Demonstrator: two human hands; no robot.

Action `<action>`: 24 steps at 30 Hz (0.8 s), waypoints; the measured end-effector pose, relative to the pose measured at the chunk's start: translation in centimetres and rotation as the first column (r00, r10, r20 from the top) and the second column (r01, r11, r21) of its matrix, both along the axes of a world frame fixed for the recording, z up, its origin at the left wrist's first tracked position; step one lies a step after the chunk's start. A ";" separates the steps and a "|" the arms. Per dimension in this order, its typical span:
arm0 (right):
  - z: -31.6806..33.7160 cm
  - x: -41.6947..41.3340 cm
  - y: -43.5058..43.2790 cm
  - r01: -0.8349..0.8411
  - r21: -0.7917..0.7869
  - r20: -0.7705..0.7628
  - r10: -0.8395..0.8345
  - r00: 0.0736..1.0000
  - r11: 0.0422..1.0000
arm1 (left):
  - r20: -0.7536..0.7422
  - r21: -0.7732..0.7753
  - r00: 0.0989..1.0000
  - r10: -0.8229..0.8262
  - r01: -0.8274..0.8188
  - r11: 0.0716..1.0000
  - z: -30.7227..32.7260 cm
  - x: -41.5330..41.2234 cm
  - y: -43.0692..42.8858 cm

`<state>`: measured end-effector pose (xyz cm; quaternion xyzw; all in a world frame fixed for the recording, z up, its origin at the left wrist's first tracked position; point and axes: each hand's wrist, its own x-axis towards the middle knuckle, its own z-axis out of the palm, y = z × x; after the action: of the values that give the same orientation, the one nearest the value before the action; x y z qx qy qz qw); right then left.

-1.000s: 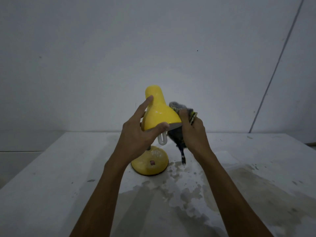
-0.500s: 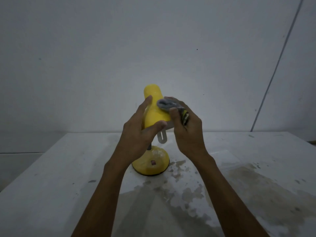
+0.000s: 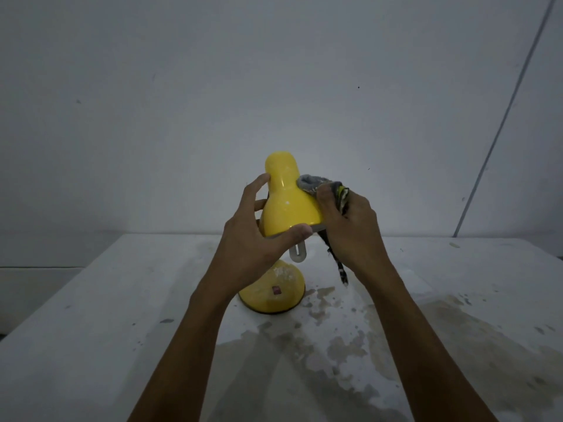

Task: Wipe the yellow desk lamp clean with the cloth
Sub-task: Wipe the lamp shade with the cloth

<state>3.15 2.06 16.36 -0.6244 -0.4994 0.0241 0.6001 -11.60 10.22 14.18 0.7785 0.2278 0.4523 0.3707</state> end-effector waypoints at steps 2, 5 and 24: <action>0.0 -0.4 0.1 -0.017 0.039 0.051 0.015 0.999 0.999 | 0.005 -0.006 1.000 -0.007 0.007 1.000 -0.1 0.1 0.0; -0.2 -1.4 0.3 -0.061 0.073 0.088 0.055 0.995 0.995 | 0.010 0.004 1.000 -0.018 0.018 1.000 -0.1 0.0 0.2; -0.5 1.0 0.1 -0.074 0.015 -0.118 0.075 0.990 0.997 | -0.015 0.012 1.000 0.012 -0.011 1.000 0.1 -0.1 -0.6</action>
<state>4.17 2.16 15.88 -0.5995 -0.4860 0.0808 0.6308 -11.65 9.62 14.32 0.7828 0.2323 0.4499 0.3617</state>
